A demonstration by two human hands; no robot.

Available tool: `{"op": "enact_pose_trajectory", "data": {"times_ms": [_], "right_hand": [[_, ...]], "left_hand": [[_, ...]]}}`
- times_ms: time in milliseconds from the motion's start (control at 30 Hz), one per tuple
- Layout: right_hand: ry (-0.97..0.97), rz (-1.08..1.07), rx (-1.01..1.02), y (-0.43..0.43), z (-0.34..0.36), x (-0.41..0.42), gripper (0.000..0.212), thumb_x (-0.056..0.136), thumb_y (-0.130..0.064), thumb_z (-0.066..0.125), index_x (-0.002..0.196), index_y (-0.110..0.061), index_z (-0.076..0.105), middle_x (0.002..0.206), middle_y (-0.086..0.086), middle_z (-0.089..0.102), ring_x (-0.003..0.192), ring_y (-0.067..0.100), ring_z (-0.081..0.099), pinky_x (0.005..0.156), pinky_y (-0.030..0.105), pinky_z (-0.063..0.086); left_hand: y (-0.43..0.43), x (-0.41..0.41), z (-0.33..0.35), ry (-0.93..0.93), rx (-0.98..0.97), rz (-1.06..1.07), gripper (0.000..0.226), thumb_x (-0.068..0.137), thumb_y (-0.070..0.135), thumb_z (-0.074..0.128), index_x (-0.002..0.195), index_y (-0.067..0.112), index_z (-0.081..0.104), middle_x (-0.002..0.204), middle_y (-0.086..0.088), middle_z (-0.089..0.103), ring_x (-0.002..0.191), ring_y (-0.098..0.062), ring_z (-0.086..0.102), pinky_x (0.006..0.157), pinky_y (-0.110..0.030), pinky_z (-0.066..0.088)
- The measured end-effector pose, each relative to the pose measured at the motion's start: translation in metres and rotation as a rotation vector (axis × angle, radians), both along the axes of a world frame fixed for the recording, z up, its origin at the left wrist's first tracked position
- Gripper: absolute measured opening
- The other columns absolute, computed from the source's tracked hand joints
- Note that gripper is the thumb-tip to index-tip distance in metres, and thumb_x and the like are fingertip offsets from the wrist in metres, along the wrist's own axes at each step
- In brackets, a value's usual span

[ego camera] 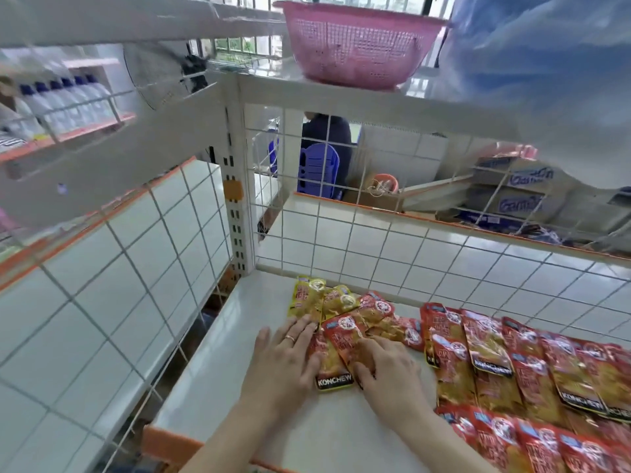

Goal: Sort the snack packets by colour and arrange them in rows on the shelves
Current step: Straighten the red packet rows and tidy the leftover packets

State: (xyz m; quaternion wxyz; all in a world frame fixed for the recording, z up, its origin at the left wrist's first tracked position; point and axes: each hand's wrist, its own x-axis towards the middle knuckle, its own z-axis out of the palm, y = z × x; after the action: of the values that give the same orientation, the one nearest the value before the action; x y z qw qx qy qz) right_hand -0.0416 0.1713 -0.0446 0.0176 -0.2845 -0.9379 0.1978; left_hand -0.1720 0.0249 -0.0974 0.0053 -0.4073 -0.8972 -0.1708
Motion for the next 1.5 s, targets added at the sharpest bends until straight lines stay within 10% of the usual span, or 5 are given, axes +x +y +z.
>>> {"op": "enact_pose_trajectory", "data": {"times_ms": [333,700,900,1100,1500], "right_hand": [[0.225,-0.099,-0.276,-0.010,-0.003,0.005,0.071,0.083,-0.011,0.075,0.143,-0.028,0.042,0.114,-0.013,0.052,0.119,0.012,0.051,0.098,0.018,0.036],[0.349,-0.128,-0.435,-0.013,0.013,0.039,0.019,0.090,-0.015,0.062,0.099,-0.030,0.070,0.085,-0.011,0.070,0.080,0.007,0.064,0.071,0.026,0.054],[0.437,-0.175,-0.593,0.000,0.029,0.079,0.011,0.094,-0.018,0.065,0.095,-0.029,0.067,0.085,-0.013,0.071,0.079,0.003,0.065,0.064,0.019,0.052],[0.488,-0.157,-0.686,0.032,0.039,0.135,0.013,0.096,-0.023,0.064,0.107,-0.028,0.067,0.096,-0.020,0.072,0.091,-0.001,0.066,0.077,0.016,0.053],[0.655,-0.274,-0.759,0.135,0.051,0.267,0.011,0.093,-0.025,0.067,0.104,-0.029,0.067,0.088,-0.009,0.074,0.082,0.008,0.069,0.072,0.016,0.051]], "left_hand": [[-0.022,0.015,0.011,0.107,0.314,0.181,0.025,0.085,0.044,0.049,0.072,0.026,0.062,0.078,0.008,0.063,0.078,-0.021,0.063,0.077,-0.039,0.046],[-0.018,0.007,0.029,-0.171,-0.036,0.340,0.045,0.090,0.045,0.065,0.132,0.031,0.060,0.122,0.002,0.060,0.121,-0.022,0.052,0.090,-0.040,0.034],[-0.013,0.047,0.062,-0.518,0.370,0.339,0.018,0.087,0.011,0.071,0.093,0.024,0.061,0.089,0.006,0.067,0.087,-0.021,0.065,0.071,-0.032,0.040],[0.023,0.116,0.078,-0.686,0.647,0.348,0.017,0.090,0.014,0.071,0.103,0.022,0.064,0.093,0.004,0.073,0.087,-0.018,0.069,0.070,-0.032,0.050],[0.128,0.235,0.098,-0.961,0.781,0.353,0.011,0.088,0.007,0.070,0.085,0.018,0.073,0.075,0.004,0.074,0.080,-0.026,0.068,0.087,-0.054,0.052]]}}
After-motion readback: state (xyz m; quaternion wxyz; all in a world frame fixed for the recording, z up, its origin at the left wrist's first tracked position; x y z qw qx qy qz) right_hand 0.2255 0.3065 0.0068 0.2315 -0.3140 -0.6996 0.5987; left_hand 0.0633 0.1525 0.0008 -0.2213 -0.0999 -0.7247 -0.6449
